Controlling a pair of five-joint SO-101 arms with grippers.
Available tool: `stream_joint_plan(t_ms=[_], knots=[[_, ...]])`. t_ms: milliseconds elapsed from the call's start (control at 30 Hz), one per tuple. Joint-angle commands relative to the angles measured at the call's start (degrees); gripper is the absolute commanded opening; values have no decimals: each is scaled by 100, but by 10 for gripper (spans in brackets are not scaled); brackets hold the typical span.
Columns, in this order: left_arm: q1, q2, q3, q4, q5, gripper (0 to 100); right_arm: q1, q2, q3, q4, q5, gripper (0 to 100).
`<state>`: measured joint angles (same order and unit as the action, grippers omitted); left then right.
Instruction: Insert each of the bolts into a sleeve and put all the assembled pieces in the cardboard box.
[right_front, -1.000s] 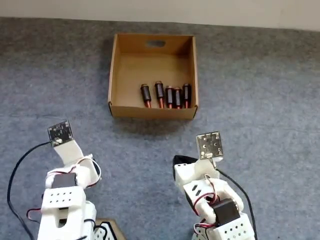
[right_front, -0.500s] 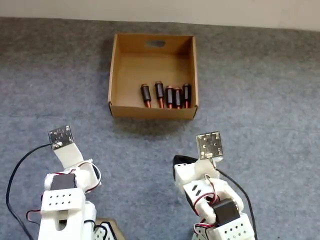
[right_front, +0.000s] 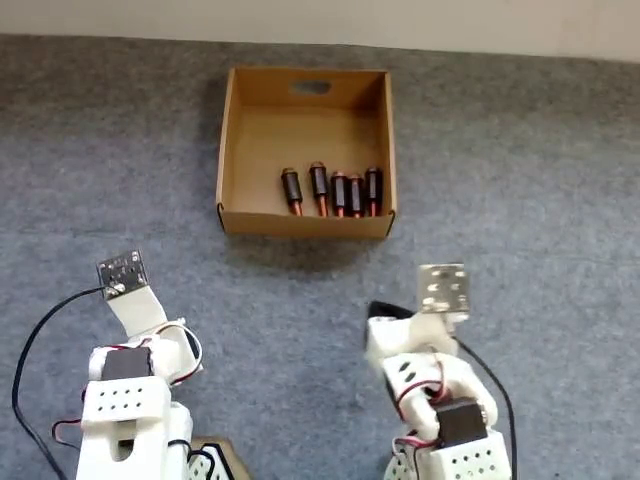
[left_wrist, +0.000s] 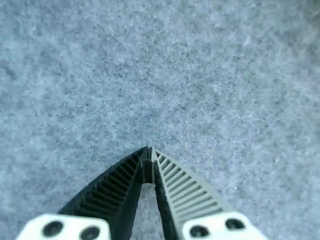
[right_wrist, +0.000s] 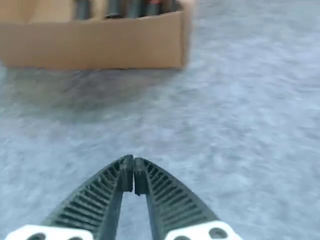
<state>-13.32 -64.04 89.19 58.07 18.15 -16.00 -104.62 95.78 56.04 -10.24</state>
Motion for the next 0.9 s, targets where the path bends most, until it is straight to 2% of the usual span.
stream_joint_plan(t_ms=[0, 200, 700, 867], knots=[[-40, -13, -31, 132, 44, 8, 725, -57, 743, 22, 53, 9], [-40, -154, 22, 167, 44, 8, 734, -57, 743, 22, 53, 9], [-13, -4057, 804, 1714, 35, 8, 743, -13, 743, 22, 53, 9], [4, -3987, 804, 1837, 44, 8, 743, -13, 743, 22, 53, 9]])
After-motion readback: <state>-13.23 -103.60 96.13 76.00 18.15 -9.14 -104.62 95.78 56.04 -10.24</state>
